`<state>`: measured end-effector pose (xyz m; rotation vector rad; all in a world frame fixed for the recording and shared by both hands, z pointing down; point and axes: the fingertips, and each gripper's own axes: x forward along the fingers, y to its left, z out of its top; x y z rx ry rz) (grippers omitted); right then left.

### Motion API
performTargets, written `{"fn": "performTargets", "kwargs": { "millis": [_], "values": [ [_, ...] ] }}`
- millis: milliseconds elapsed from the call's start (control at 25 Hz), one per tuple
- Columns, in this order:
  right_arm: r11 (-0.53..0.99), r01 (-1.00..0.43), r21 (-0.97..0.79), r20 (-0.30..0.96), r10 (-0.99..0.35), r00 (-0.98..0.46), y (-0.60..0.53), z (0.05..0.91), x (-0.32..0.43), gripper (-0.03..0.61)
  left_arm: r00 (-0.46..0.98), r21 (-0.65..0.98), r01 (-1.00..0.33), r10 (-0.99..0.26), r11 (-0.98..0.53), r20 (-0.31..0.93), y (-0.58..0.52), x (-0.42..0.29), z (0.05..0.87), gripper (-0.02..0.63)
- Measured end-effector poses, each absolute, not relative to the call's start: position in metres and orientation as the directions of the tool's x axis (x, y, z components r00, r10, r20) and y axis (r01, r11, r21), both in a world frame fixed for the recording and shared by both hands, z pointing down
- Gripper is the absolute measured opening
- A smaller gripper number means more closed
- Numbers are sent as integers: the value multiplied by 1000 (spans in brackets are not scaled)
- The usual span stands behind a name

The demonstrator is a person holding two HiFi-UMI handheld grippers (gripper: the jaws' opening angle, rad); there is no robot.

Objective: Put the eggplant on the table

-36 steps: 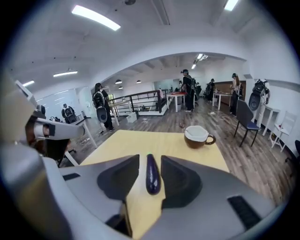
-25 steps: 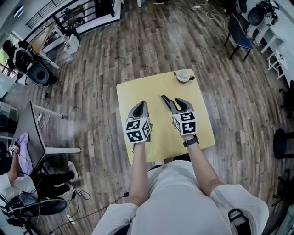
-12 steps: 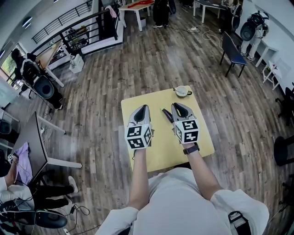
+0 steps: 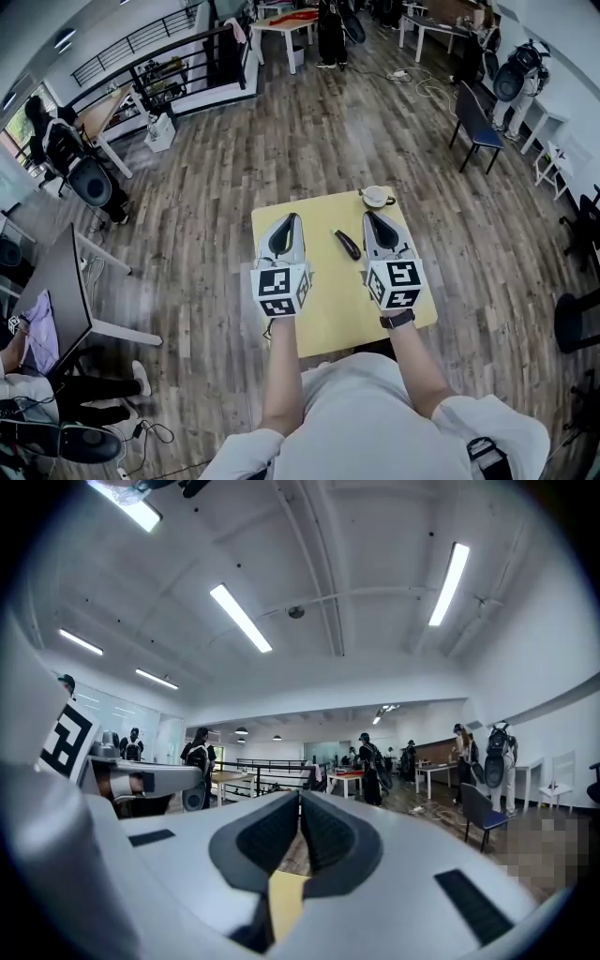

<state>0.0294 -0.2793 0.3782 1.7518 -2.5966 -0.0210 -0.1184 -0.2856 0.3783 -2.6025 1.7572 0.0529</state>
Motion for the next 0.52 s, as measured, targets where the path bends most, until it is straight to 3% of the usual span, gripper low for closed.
{"fn": "performTargets", "kwargs": {
  "millis": [520],
  "values": [
    [431,-900,62,125,-898,-421,-290,414,-1,17,377,43,-926,-924,-375,71,-300,-139,407,9]
  ]
}}
